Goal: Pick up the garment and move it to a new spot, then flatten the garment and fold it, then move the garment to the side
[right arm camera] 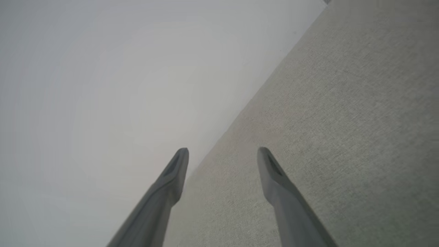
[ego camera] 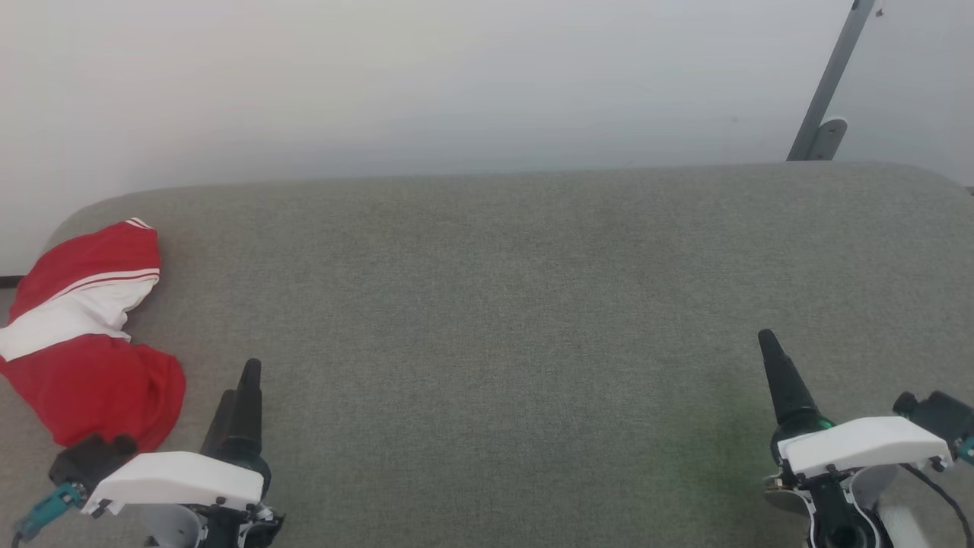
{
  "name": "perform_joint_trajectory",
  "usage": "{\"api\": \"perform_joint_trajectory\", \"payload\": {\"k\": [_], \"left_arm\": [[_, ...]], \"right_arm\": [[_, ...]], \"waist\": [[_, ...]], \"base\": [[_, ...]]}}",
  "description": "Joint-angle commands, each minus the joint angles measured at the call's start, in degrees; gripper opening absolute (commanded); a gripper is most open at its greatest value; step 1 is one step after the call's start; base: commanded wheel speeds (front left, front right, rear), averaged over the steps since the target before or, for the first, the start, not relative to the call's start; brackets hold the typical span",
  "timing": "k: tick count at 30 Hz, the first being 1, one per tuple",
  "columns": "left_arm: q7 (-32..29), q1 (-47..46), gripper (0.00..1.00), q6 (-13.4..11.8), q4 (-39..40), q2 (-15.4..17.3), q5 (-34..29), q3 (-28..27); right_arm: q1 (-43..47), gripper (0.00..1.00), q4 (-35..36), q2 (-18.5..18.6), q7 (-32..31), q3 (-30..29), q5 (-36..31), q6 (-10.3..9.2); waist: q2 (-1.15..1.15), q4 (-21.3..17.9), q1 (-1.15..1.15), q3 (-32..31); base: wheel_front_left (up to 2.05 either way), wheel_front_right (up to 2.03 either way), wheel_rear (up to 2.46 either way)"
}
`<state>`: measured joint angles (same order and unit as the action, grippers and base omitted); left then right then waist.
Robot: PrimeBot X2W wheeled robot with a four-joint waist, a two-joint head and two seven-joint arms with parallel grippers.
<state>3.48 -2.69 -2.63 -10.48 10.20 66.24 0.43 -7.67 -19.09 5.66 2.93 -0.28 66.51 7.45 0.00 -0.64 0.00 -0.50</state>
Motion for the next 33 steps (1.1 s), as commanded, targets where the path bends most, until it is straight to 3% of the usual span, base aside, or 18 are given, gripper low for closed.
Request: {"api": "perform_joint_trajectory", "payload": {"k": [1, 13, 33], "left_arm": [[0.6, -0.7, 1.0, -0.5, 0.6, 0.6, -2.5, 0.3], [2.9, -1.0, 1.0, -2.3, -1.1, 3.4, -17.7, 2.3], [5.9, -0.3, 1.0, -2.5, -1.4, 4.8, -30.6, 1.8]], "right_arm": [[-1.9, 1.0, 0.2, 0.4, 0.2, -0.2, -3.2, 0.03], [-1.9, 1.0, 1.0, -0.4, -0.3, -2.4, -19.7, 0.03], [-1.4, 1.0, 2.8, -0.9, 0.4, -4.6, -32.7, 0.04]], "waist": [[0.0, -0.1, 0.0, 0.0], [0.0, -0.6, 0.0, -0.3], [0.0, -0.9, 0.0, -0.5]], "base": [[0.0, 0.0, 0.0], [0.0, 0.0, 0.0], [0.0, 0.0, 0.0]]}}
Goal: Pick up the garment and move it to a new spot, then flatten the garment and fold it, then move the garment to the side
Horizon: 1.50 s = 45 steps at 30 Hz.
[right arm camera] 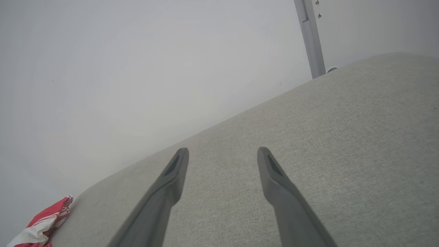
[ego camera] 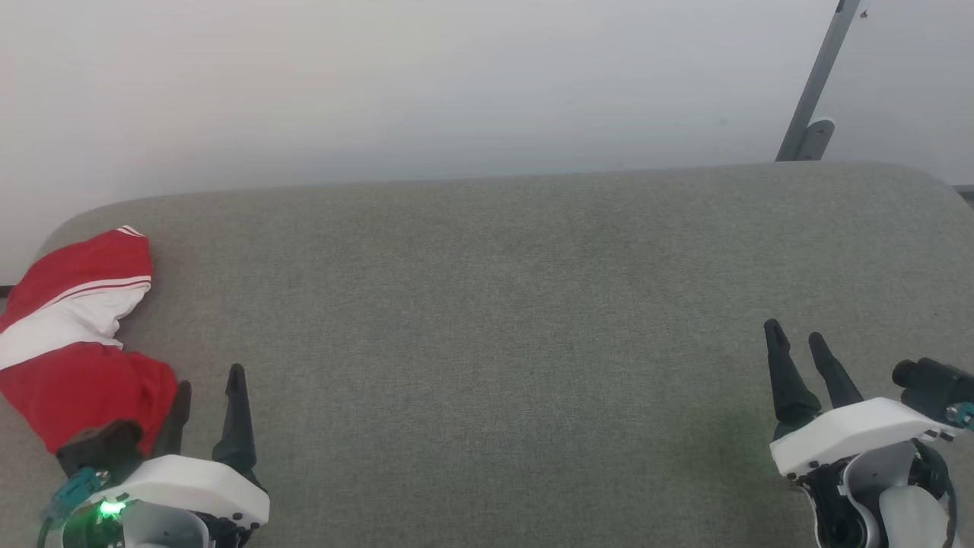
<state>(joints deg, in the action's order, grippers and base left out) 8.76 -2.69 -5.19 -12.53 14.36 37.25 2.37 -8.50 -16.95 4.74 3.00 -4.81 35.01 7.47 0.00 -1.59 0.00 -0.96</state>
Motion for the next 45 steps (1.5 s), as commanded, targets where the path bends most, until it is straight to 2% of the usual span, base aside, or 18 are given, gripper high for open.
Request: {"api": "perform_joint_trajectory", "payload": {"k": [1, 18, 45], "left_arm": [[0.8, -0.2, 1.0, -0.1, 0.8, 0.6, -2.7, -0.2], [3.1, 1.1, 1.0, -0.7, 1.6, 0.7, -12.5, 0.2], [6.0, 2.3, 1.0, -2.6, 2.3, 2.3, -22.6, 1.3]], "right_arm": [[-0.5, 1.0, 0.9, 0.0, 0.5, -0.1, -2.2, 0.03], [-0.4, 1.0, 1.5, 0.0, 1.8, 0.1, -10.4, 0.03], [-0.8, 1.0, 1.6, 0.0, 3.7, 0.4, -21.4, 0.04]], "waist": [[0.0, 0.0, 0.0, 0.0], [0.0, -0.2, 0.0, -0.3], [0.0, -0.8, 0.0, -0.5]], "base": [[0.0, 0.0, 0.0], [0.0, 0.0, 0.0], [0.0, 0.0, 0.0]]}}
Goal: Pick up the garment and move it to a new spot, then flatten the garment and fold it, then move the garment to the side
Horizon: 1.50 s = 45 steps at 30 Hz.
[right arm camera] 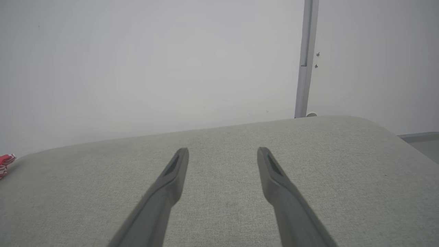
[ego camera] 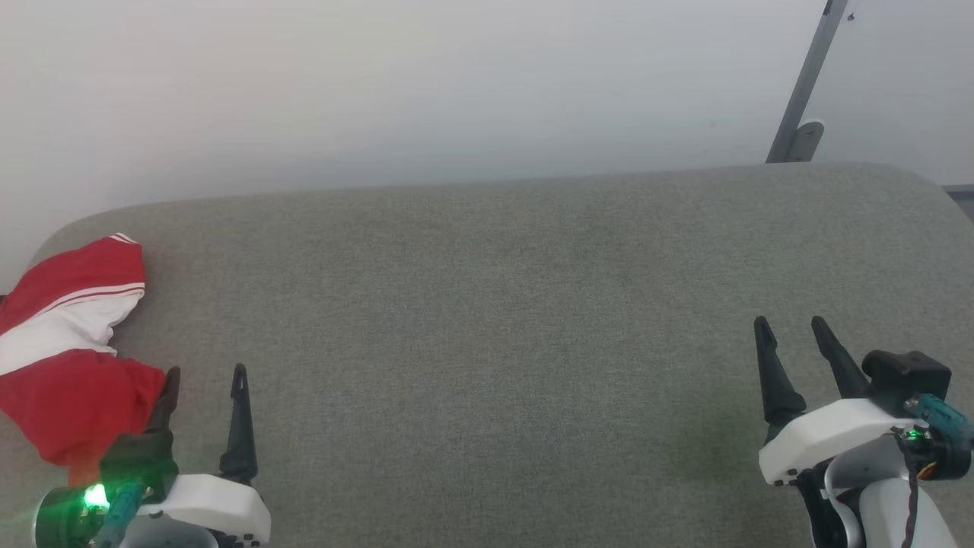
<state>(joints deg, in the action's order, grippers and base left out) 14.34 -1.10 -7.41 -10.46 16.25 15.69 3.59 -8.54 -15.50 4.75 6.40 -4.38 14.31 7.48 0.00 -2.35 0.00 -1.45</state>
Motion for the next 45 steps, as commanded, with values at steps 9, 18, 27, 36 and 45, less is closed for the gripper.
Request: {"api": "perform_joint_trajectory", "payload": {"k": [9, 18, 27, 36, 45], "left_arm": [[0.9, 0.6, 1.0, 0.0, 0.1, 0.5, -1.8, 0.5], [0.9, 0.4, 1.0, 0.3, -0.4, 0.5, -0.7, 0.4], [0.9, -0.9, 1.0, 1.7, -1.7, 0.7, 1.2, -0.2], [-0.3, -1.8, 1.0, 2.8, -3.1, 1.2, 4.1, -1.1], [-2.0, -0.6, 1.0, 0.7, -2.5, 3.1, 5.2, -4.0]], "right_arm": [[-0.8, 1.0, 0.2, 0.0, 0.6, 0.0, -2.5, 0.02], [-0.8, 1.0, 0.2, -0.1, 0.6, -0.1, -2.5, 0.02], [-0.4, 1.0, 0.3, -0.2, 0.6, 0.1, -2.0, 0.02], [0.1, 1.0, 0.4, 0.5, -0.3, 2.3, -1.3, 0.02], [-1.2, 1.0, -0.2, 1.1, -1.2, 7.4, -0.2, 0.02]], "waist": [[0.0, -0.1, 0.0, 0.0], [0.0, -0.2, 0.0, 0.1], [0.0, 0.3, 0.0, -0.2], [0.0, 3.4, 0.0, -1.5], [0.0, 11.4, 0.0, -3.0]], "base": [[0.0, 0.0, 0.0], [0.0, 0.0, 0.0], [0.0, 0.0, 0.0], [0.0, 0.0, 0.0], [0.0, 0.0, 0.0]]}}
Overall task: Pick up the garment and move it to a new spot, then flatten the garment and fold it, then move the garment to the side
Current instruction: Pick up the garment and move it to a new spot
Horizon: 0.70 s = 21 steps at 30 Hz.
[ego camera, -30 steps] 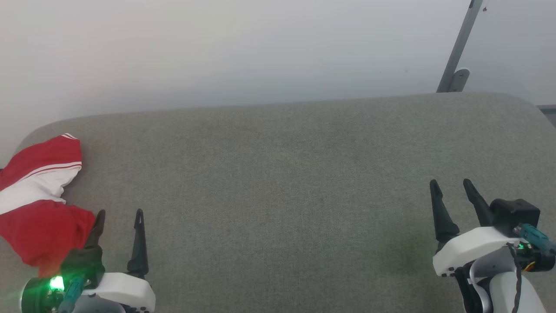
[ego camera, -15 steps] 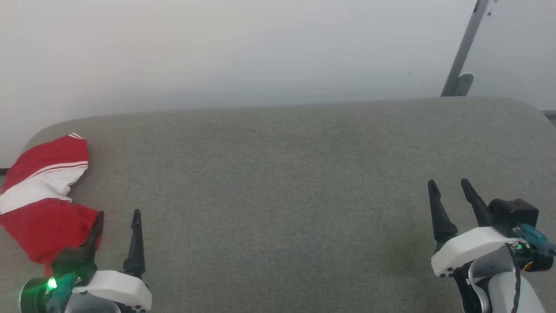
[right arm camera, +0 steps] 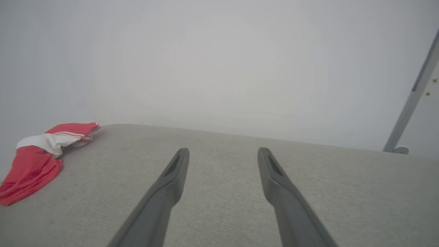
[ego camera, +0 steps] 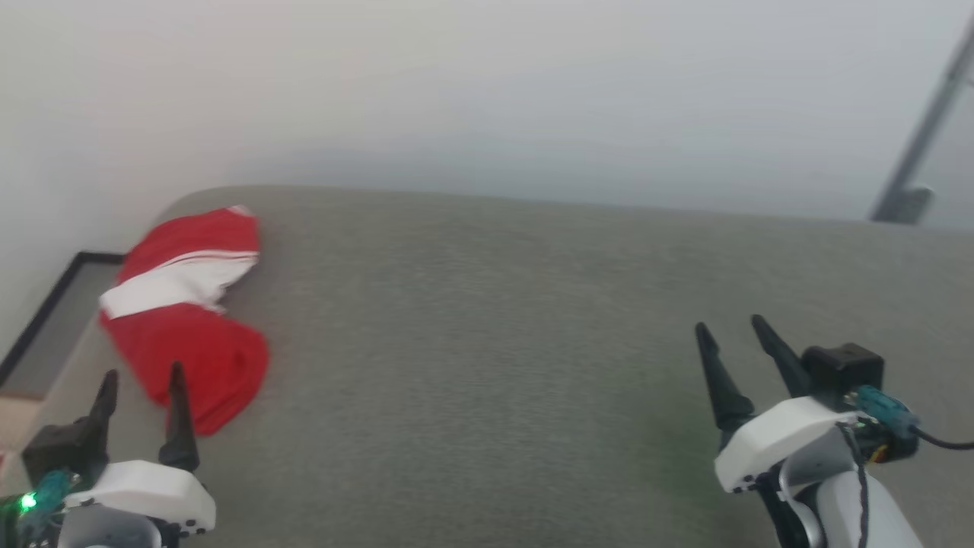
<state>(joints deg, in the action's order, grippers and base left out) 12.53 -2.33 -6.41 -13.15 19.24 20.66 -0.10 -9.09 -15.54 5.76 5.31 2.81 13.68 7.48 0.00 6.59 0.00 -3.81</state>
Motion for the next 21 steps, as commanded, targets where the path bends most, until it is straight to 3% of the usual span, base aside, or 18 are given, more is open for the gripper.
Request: {"api": "perform_joint_trajectory", "payload": {"k": [1, 3, 10, 15, 21], "left_arm": [[-0.4, 0.8, 1.0, -0.4, 0.4, 0.2, 0.7, -0.7], [-1.1, 1.3, 1.0, -0.5, 1.0, 0.8, 1.4, -1.3], [-2.8, 3.0, 1.0, -0.6, 2.3, 1.4, 2.6, -2.0], [-4.3, 2.2, 1.0, -0.2, 2.9, 1.0, 4.5, -2.4], [-8.2, -3.1, 1.0, 2.3, 1.3, 2.4, 7.8, -2.6]], "right_arm": [[-0.8, 1.0, -0.4, 0.0, -0.2, 0.8, 0.4, 0.02], [-1.2, 1.0, -0.8, -0.1, -0.1, 2.3, 0.8, 0.02], [-1.7, 1.0, -2.4, -0.3, 0.7, 4.0, 1.3, 0.02], [-1.9, 1.0, -2.7, -0.2, 0.9, 4.1, 1.4, 0.02], [-3.0, 1.0, -1.9, 0.9, 0.3, 3.4, 1.2, 0.02]], "waist": [[0.0, 3.4, 0.0, -0.8], [0.0, 6.2, 0.0, -1.2], [0.0, 10.5, 0.0, -1.7], [0.0, 11.3, 0.0, -1.4], [0.0, 10.0, 0.0, 0.9]], "base": [[0.0, 0.0, 0.0], [0.0, 0.0, 0.0], [0.0, 0.0, 0.0], [0.0, 0.0, 0.0], [0.0, 0.0, 0.0]]}}
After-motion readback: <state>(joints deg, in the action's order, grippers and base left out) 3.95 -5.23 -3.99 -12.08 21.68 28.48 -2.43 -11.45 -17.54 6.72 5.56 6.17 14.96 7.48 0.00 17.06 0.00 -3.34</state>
